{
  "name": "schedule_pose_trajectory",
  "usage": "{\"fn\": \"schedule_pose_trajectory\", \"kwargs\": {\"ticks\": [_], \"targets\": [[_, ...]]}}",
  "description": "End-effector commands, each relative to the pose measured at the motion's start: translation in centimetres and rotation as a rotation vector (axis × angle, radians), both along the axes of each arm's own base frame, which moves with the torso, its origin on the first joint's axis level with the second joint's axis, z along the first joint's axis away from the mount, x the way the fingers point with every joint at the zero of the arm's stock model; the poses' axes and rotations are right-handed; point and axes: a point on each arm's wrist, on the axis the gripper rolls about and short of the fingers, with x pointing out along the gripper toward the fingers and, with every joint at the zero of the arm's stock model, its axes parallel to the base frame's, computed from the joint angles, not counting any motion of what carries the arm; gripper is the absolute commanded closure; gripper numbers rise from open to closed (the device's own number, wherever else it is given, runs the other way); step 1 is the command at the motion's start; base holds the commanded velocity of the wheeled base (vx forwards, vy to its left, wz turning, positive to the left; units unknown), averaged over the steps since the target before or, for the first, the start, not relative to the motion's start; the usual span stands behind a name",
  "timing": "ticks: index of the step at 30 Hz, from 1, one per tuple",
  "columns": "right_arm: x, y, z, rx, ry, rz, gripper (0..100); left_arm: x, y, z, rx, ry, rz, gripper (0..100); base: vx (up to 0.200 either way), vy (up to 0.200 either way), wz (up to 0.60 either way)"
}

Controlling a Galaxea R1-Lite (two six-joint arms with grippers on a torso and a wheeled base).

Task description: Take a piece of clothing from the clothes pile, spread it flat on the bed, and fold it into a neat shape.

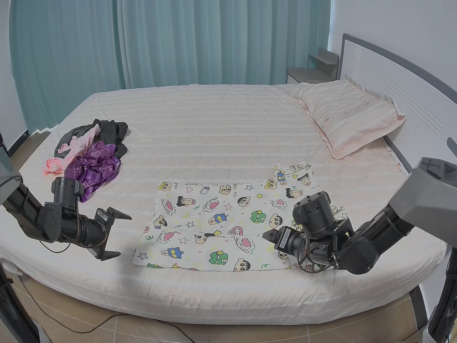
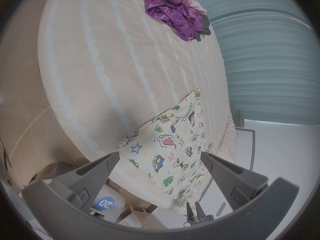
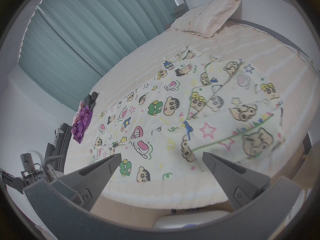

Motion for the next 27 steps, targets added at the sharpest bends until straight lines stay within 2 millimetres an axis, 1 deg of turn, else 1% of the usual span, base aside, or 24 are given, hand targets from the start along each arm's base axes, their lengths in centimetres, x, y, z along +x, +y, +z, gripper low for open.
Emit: {"fn": "schedule_pose_trajectory", "kwargs": {"ticks": [1, 5, 7, 8, 9, 10, 13, 15, 21, 22, 24, 27], "targets": [[-3.0, -3.7, 2.8, 0.082, -0.020, -0.099, 0, 0.0, 0.0, -0.1, 0.000, 0.002, 0.000, 0, 0.000, 0.000, 0.00], [-3.6, -5.6, 2.5, 0.127, -0.022, -0.217, 0, -0.2, 0.0, -0.1, -0.001, 0.007, 0.000, 0, 0.000, 0.000, 0.00], [-4.4, -6.4, 1.6, 0.110, -0.005, -0.261, 0, -0.2, 0.0, -0.2, -0.001, 0.008, 0.000, 0, 0.000, 0.000, 0.00], [-4.4, -6.4, 1.6, 0.110, -0.005, -0.261, 0, -0.2, 0.0, -0.2, -0.001, 0.008, 0.000, 0, 0.000, 0.000, 0.00], [-4.9, -7.0, 0.9, 0.101, 0.012, -0.277, 0, -0.2, 0.0, -0.2, -0.001, 0.008, 0.000, 0, 0.000, 0.000, 0.00], [-5.1, -7.2, 0.5, 0.104, 0.019, -0.281, 0, -0.2, 0.0, -0.2, -0.001, 0.008, -0.001, 0, 0.000, 0.000, 0.00], [-5.1, -7.3, -0.7, 0.129, 0.030, -0.284, 0, -0.2, 0.0, -0.2, -0.001, 0.008, 0.000, 0, 0.000, 0.000, 0.00], [-4.7, -7.2, -1.4, 0.138, 0.021, -0.294, 0, -0.2, 0.0, -0.2, 0.000, 0.008, 0.001, 0, 0.000, 0.000, 0.00], [-3.7, -7.6, -2.5, 0.176, 0.001, -0.325, 0, -0.2, 0.0, -0.2, 0.001, 0.005, -0.001, 0, 0.000, 0.000, 0.00], [-3.6, -7.5, -3.3, 0.172, 0.015, -0.337, 0, -0.2, 0.0, -0.3, 0.003, 0.002, 0.000, 0, 0.000, 0.000, 0.00], [-3.5, -7.4, -4.1, 0.166, 0.026, -0.339, 0, -0.3, 0.0, -0.3, 0.005, -0.015, 0.001, 0, 0.000, 0.000, 0.00], [-3.5, -7.4, -4.4, 0.164, 0.030, -0.338, 0, -0.3, -0.1, -0.4, 0.006, -0.023, -0.002, 0, 0.000, 0.000, 0.00]]}}
